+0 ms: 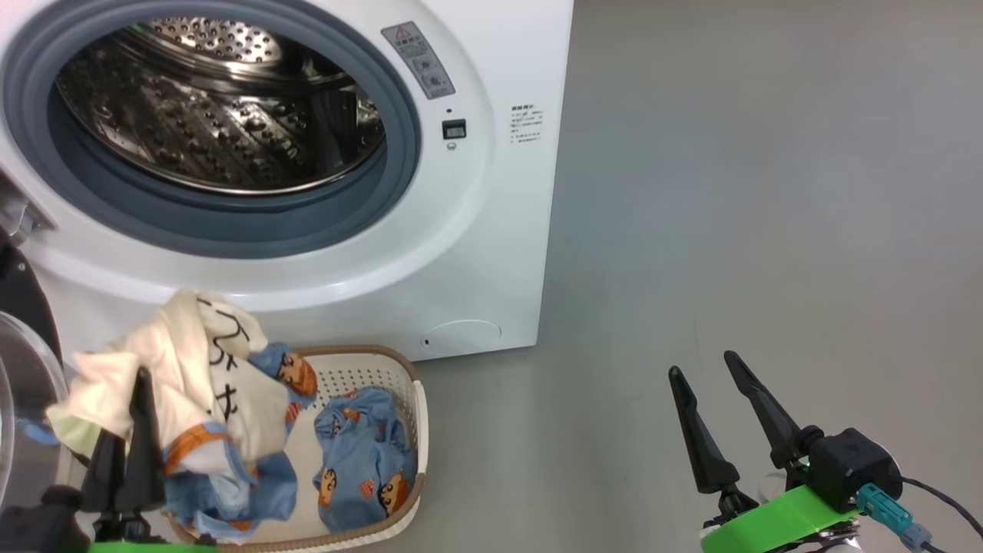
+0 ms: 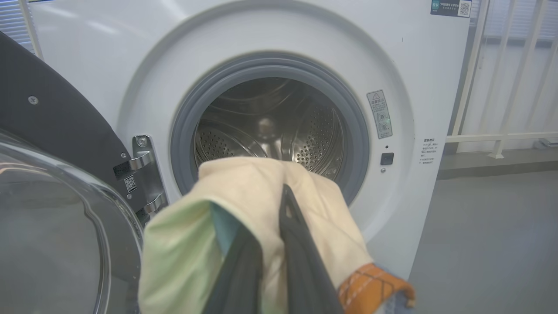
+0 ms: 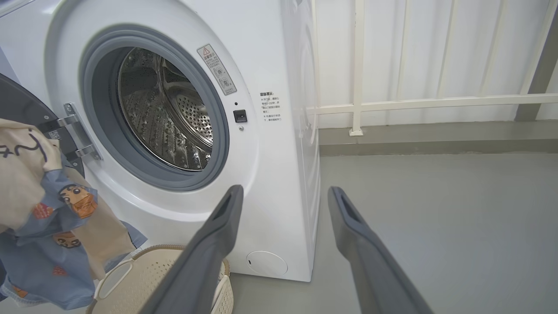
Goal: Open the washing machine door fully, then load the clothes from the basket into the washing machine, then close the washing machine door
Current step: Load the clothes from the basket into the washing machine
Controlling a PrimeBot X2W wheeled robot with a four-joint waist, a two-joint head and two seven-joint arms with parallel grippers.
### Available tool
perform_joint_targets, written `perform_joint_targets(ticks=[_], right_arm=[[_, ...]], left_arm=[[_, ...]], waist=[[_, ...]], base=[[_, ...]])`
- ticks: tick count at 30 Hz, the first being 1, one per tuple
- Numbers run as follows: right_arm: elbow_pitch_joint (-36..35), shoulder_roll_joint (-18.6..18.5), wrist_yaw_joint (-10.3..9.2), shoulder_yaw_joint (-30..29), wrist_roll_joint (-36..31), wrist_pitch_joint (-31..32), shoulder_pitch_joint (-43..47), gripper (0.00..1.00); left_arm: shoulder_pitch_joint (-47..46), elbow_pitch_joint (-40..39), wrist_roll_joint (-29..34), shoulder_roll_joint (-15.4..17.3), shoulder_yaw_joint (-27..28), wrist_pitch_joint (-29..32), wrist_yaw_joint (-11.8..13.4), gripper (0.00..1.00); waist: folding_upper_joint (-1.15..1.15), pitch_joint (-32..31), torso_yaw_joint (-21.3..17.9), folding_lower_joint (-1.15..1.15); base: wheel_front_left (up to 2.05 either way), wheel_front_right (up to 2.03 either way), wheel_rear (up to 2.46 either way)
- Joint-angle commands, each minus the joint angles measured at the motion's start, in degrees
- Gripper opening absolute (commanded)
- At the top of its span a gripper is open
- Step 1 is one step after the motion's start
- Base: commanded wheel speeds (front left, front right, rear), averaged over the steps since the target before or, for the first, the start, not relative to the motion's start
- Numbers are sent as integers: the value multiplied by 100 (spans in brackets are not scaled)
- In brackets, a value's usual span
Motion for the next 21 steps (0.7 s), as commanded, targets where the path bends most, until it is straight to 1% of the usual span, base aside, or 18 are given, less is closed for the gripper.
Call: perform_joint_targets(ticks=[1,10,17,21], right_arm=[[-143,28,8,126,42,-27,1,100],[-143,28,8,116,14,-27,66,100],[-211,28,8,75,24,-27,41,100],[-263,28,8,41,24,-27,3,100]], left_arm=[[-40,-186,58,81,220,-37,28,0],[114,-193,28,43,186,-37,64,0],[26,-178,0,28,169,-37,60,0],[-177,-108,-7,26,170,-37,50,0]], waist=[[0,-40,-20,0],[0,-160,-93,0],[0,50,-109,0],[0,292,-85,0]], base=[[0,0,0],[0,0,0],[0,0,0],[0,0,0]])
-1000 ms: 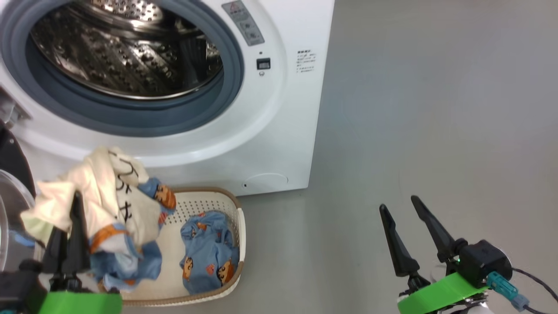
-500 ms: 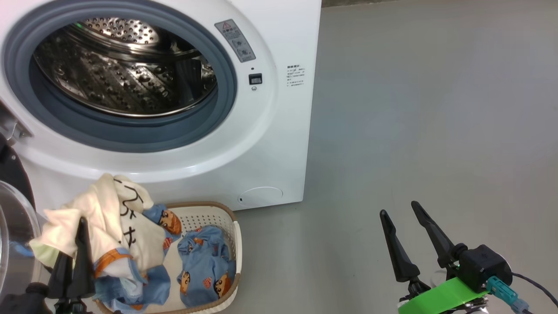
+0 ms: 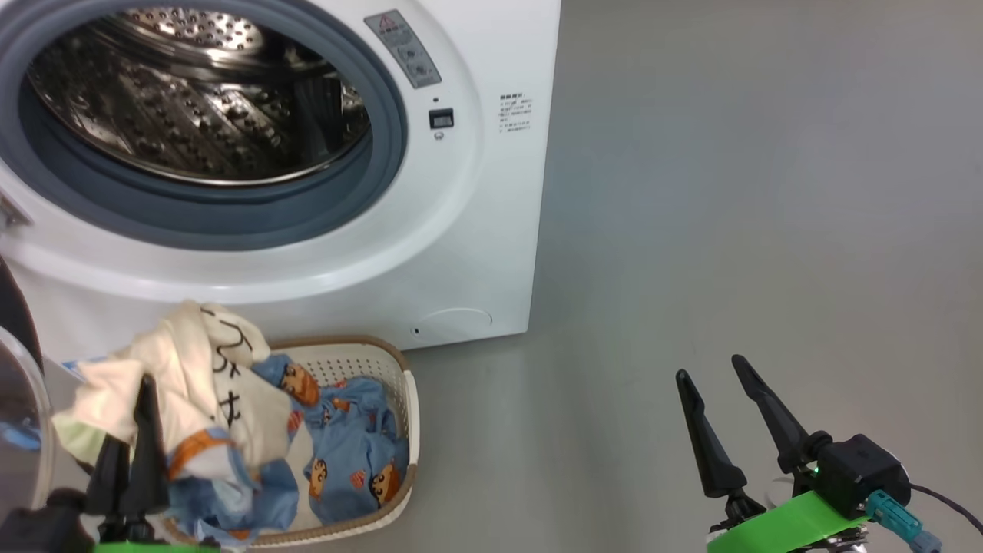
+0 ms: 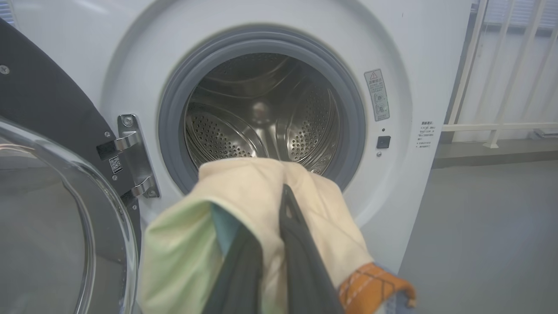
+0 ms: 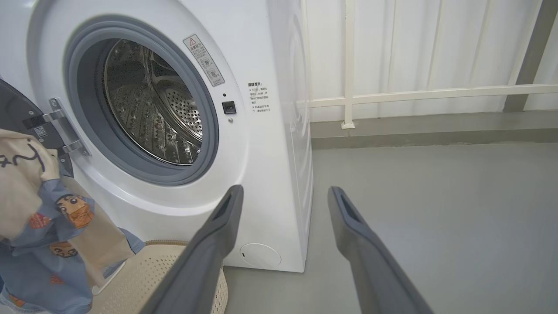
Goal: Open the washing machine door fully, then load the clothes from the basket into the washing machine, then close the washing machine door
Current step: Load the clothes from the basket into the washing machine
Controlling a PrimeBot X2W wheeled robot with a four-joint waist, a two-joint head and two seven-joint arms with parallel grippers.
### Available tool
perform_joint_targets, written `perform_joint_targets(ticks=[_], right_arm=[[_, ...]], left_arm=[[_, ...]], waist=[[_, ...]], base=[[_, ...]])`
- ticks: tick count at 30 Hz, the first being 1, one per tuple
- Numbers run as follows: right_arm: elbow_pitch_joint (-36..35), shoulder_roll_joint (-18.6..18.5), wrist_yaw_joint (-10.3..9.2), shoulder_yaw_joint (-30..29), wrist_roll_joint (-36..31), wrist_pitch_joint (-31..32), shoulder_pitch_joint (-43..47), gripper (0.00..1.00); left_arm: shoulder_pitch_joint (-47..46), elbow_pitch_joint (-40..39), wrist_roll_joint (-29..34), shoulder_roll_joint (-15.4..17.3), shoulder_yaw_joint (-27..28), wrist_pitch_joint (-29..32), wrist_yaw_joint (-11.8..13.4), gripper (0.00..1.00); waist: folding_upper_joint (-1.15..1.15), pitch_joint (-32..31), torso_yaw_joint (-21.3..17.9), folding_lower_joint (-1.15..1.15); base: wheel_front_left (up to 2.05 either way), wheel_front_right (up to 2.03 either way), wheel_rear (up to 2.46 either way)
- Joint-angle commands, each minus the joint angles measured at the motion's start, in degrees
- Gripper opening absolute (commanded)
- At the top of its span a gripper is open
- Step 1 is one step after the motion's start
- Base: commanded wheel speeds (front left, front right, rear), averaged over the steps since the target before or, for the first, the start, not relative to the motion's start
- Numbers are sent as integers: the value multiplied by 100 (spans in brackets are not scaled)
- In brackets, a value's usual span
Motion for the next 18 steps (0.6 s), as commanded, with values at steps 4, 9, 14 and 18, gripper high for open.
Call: perform_joint_targets(ticks=[4,9,14,18], right_arm=[[-220,26,8,84,29,-27,-199,100],[-283,26,8,97,49,-27,-361,100],[-338,26,8,176,59,-27,-558,100],[-357,26,8,256,56,-27,-726,100]], left_arm=[[-628,60,-5,69,121,-37,-7,0],[-1254,428,-49,208,46,-37,-78,0],[-2077,859,-83,482,29,-37,-123,0],[-2831,1317,-100,781,-85,-3,-160,0]], waist=[[-1,493,33,0],[-1,971,6,0],[-1,1416,-86,0],[-1,1716,-198,0]], base=[[0,0,0],[0,0,0],[0,0,0],[0,0,0]])
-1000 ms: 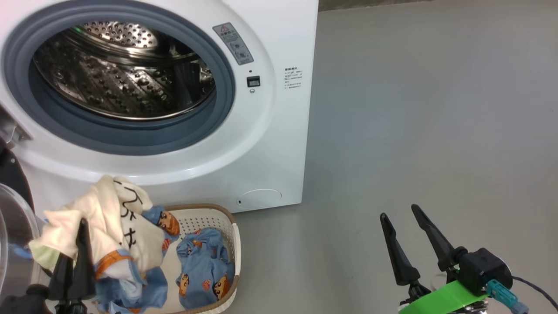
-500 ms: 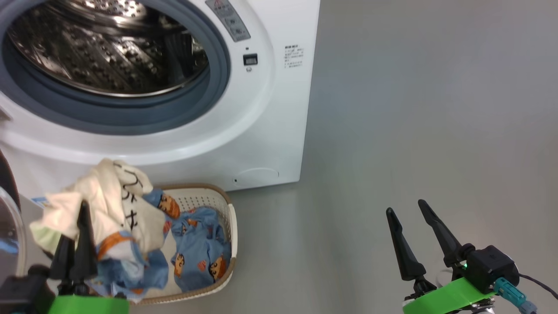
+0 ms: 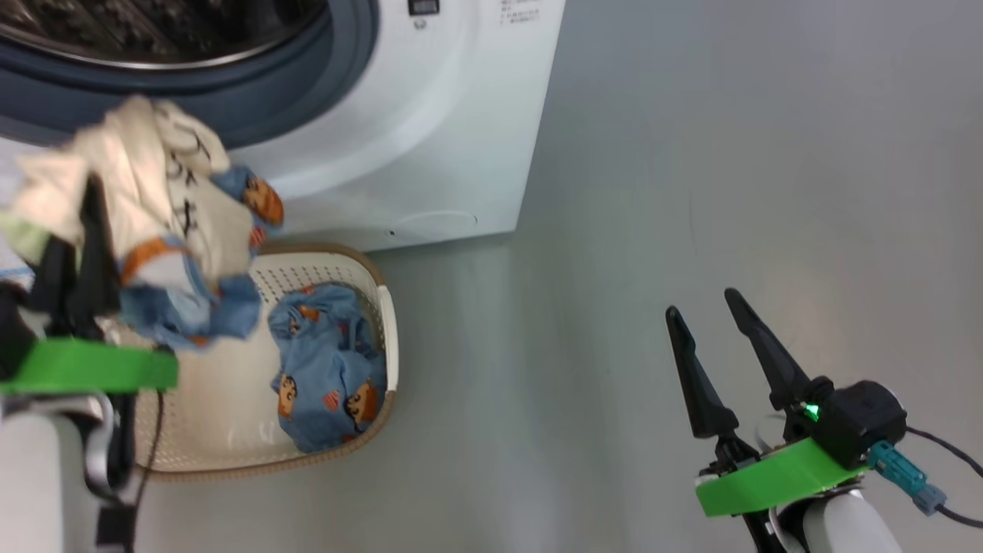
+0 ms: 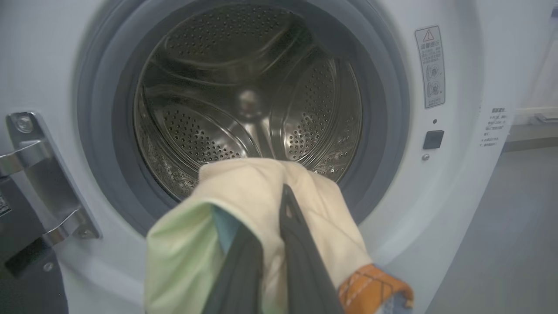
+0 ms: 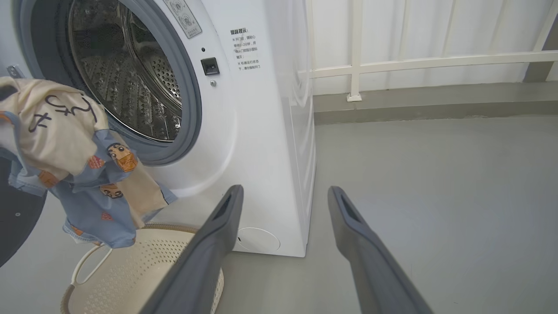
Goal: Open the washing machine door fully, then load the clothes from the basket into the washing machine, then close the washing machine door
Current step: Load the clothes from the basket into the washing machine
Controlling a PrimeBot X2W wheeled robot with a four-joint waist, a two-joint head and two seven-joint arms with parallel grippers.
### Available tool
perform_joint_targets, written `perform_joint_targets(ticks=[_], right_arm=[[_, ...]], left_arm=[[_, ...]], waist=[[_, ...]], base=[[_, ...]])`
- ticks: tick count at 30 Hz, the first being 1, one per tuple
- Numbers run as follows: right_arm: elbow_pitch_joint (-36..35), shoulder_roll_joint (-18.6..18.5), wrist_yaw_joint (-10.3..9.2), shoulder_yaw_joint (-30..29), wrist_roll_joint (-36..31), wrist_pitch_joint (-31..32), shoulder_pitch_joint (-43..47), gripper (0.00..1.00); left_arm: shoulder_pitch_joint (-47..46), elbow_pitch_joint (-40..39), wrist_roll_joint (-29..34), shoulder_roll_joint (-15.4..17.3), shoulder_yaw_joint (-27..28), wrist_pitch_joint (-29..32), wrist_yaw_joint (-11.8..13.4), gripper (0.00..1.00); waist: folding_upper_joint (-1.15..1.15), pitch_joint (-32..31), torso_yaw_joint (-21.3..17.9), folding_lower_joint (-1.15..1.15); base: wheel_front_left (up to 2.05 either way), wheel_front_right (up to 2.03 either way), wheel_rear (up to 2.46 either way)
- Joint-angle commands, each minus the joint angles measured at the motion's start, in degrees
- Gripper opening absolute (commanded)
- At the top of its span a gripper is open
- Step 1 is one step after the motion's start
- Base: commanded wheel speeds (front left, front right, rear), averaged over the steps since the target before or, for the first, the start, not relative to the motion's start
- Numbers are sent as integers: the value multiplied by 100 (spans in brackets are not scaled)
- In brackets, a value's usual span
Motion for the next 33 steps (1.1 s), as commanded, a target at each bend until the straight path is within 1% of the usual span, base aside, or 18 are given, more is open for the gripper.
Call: perform_joint_targets(ticks=[1,5,9,14,19,26,33], right_arm=[[-151,19,8,186,59,-27,-164,100],[-125,19,8,297,84,-27,-313,100],[-107,19,8,371,99,-27,-412,100],[-124,19,8,406,123,-27,-475,100],[-170,19,8,449,174,-27,-546,100],[-216,19,8,526,250,-27,-664,100],[-278,19,8,592,387,-27,-778,100]], left_arm=[[-452,37,-35,291,153,19,-19,0],[-1194,472,-91,587,162,113,-33,0],[-1874,944,-47,881,41,237,-47,0],[-2488,1385,-125,1019,-121,356,-60,0],[-3182,1888,-59,1241,-381,534,-68,0],[-4270,2530,30,1496,-677,846,-73,0],[-5328,3126,253,1699,-1211,1158,-77,0]], waist=[[0,434,-187,0],[0,662,-355,0],[0,863,-519,0],[0,1068,-651,0],[0,1396,-777,0],[0,2012,-866,0],[0,2640,-884,0]], base=[[0,0,0],[0,0,0],[0,0,0],[0,0,0],[0,0,0],[0,0,0],[0,0,0]])
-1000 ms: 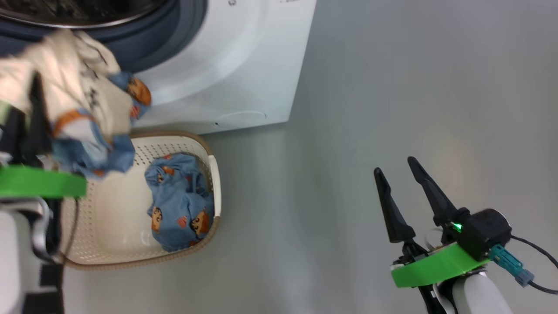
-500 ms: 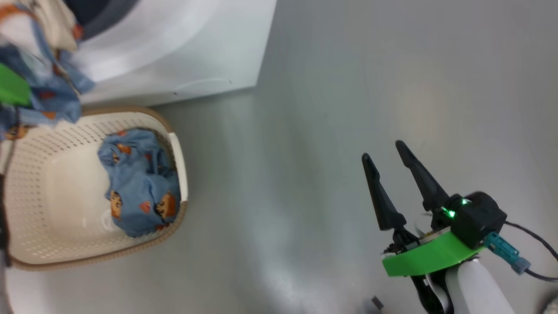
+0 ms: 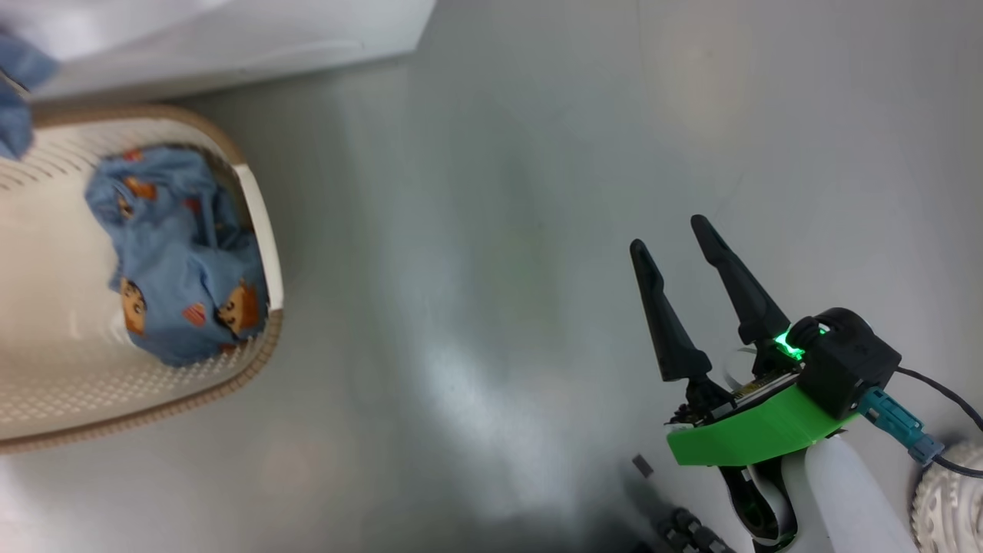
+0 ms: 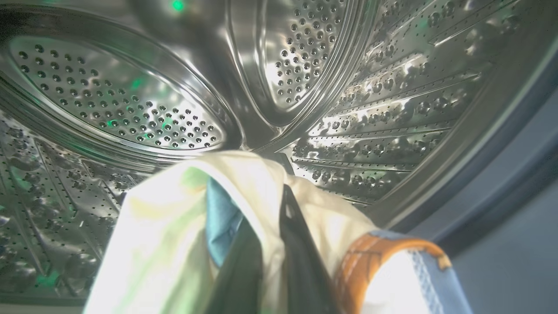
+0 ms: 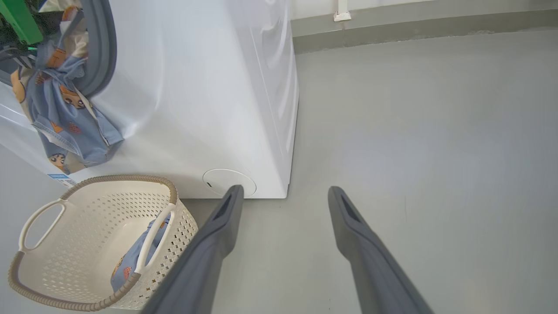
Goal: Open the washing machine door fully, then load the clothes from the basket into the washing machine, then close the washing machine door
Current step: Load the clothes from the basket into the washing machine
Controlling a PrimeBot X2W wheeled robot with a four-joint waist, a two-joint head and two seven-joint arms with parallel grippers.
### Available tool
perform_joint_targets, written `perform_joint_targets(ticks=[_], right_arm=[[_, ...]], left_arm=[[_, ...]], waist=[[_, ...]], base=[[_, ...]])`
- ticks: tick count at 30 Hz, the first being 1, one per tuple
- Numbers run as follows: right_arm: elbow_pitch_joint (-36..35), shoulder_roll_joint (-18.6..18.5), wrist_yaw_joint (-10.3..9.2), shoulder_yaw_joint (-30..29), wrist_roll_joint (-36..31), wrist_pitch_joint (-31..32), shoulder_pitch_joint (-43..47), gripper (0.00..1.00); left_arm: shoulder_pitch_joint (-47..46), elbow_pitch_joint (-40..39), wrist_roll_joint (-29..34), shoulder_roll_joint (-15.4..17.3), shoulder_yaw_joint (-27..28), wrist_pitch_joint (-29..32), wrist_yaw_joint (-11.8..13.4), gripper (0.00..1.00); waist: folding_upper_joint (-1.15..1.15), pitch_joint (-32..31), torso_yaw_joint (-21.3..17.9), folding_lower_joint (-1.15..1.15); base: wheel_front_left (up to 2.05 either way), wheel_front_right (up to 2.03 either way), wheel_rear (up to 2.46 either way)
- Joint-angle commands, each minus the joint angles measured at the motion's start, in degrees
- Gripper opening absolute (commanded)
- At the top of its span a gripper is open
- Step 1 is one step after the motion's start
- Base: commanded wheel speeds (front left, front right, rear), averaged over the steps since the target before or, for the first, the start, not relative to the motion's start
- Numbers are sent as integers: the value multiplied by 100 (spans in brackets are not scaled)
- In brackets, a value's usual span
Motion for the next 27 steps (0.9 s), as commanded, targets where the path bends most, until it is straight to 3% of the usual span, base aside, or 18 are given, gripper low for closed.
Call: perform_joint_targets(ticks=[1,4,11,15,18,21,22,23,24,25,27], right_arm=[[-141,19,8,165,85,-27,58,100],[-157,19,8,196,137,-27,25,100],[-138,19,8,273,201,-27,57,100],[-144,19,8,313,211,-27,64,100],[-143,19,8,358,234,-27,60,100],[-105,19,8,366,231,-27,77,100],[-95,19,8,368,231,-27,77,100],[-95,19,8,368,231,-27,77,100],[-83,19,8,366,230,-27,78,100],[-75,19,8,368,226,-27,78,100],[-67,19,8,363,215,-27,59,100]], left_arm=[[-194,-36,61,337,36,20,-6,0],[-564,203,149,427,-85,-65,-5,0],[-1204,318,541,556,-325,-1019,289,0],[-1470,-54,699,650,-418,-1183,427,0],[-1374,-897,697,764,-428,-1190,501,0],[-1137,-882,606,766,-400,-1191,541,0],[-1067,-776,535,734,-356,-1191,567,7],[-1067,-776,535,734,-356,-1191,567,7],[-990,-575,439,680,-302,-1191,587,47],[-965,-462,378,639,-274,-1191,595,100],[-923,-232,291,568,-243,-1192,609,100]], waist=[[0,430,-65,0],[0,611,-84,0],[0,724,-107,0],[0,765,-144,0],[0,808,-182,0],[0,781,-169,0],[0,766,-161,0],[0,766,-161,0],[0,740,-147,0],[0,724,-136,0],[0,696,-112,0]], base=[[0,0,0],[0,0,0],[0,0,0],[0,0,0],[0,0,0],[0,0,0],[0,0,0],[0,0,0],[0,0,0],[0,0,0],[0,0,0]])
